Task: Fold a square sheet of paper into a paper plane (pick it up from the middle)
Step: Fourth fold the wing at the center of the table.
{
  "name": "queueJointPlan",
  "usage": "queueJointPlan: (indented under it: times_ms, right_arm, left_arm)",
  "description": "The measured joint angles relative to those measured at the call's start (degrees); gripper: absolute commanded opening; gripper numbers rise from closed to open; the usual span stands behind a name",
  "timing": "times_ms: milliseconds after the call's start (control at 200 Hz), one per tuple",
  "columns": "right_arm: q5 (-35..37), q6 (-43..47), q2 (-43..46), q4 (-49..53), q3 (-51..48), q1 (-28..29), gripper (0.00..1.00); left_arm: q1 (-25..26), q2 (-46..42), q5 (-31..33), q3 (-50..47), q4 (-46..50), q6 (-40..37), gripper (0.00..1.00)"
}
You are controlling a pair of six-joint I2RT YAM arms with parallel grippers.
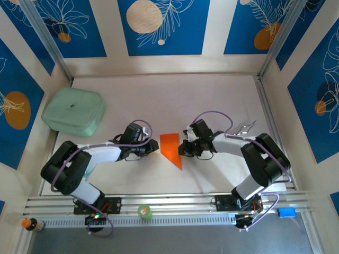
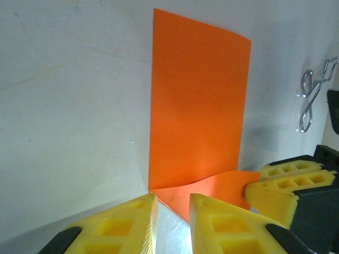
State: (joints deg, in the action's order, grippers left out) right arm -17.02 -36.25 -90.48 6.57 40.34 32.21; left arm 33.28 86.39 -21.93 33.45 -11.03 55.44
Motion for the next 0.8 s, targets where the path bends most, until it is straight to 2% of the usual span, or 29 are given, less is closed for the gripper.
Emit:
queueJointPlan:
  times_ms: [185, 345, 575, 800]
  right_arm:
    - [-2.2, 3.1, -2.0, -0.2, 3.0, 0.0, 0.06]
    - [-3.4, 5.1, -2.7, -1.0, 4.0, -0.5, 0.07]
    - [-4.2, 5.6, -2.8, -1.5, 4.0, -1.2, 0.12]
    - [-4.9, 5.6, -3.1, -2.7, 3.9, -1.3, 0.15]
  left_arm:
    - [-0.1, -4.6, 1.6, -1.3, 1.7, 0.0, 0.25]
    - [-0.2, -5.2, 1.7, -1.3, 2.6, 0.0, 0.28]
    - [-0.2, -4.9, 1.3, -1.4, 2.4, 0.1, 0.32]
    - [-0.2, -0.6, -0.5, -1.1, 0.7, 0.5, 0.35]
